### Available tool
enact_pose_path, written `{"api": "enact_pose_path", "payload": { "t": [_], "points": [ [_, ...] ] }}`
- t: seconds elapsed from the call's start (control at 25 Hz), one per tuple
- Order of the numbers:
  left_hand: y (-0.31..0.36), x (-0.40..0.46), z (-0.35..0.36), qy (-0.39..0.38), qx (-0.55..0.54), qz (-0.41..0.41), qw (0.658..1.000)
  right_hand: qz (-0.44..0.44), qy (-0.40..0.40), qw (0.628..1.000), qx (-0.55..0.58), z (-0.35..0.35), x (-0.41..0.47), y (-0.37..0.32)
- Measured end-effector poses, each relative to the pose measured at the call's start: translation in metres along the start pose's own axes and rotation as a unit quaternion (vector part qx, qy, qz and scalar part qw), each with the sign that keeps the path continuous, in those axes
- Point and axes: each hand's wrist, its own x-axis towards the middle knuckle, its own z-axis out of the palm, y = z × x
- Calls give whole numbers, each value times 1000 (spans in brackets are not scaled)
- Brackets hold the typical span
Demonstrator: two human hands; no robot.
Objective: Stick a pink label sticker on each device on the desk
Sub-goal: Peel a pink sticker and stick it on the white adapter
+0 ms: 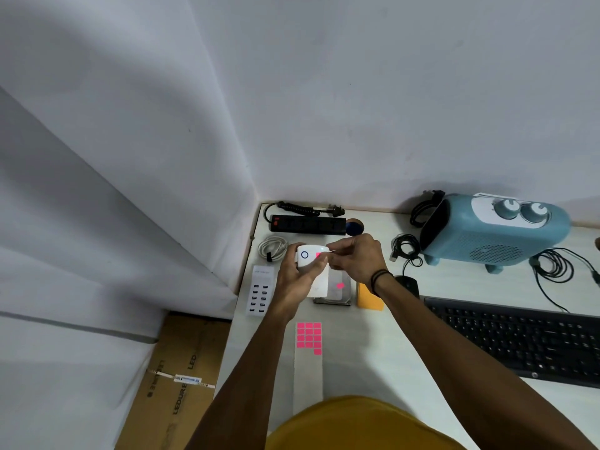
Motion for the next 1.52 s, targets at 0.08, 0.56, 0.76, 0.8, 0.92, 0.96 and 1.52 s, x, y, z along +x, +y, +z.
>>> {"api": "enact_pose_path", "payload": {
  "t": [0.08, 0.56, 0.76, 0.8, 0.92, 0.96, 1.52],
  "points": [
    [-4, 1, -3, 3, 8, 7, 1000, -9, -1, 1000, -8, 4, 1, 3],
    [-86, 7, -34, -8, 27, -89, 996, 156, -60, 986, 12, 80, 4, 64],
    [-88, 32, -35, 47, 159, -69, 984, 150, -36, 986, -64, 94, 25, 76],
    [-87, 38, -35, 46, 176, -66, 981, 152, -43, 985, -68, 97, 30, 75],
    [-91, 60, -40, 41, 213, -76, 973, 160, -61, 982, -81, 108, 48, 72],
    [-93, 66, -42, 41, 220, -85, 971, 166, -61, 981, -84, 111, 54, 71],
    [-90, 60, -53, 57, 260, -145, 953, 215, -55, 974, -53, 104, 50, 71]
  ]
}}
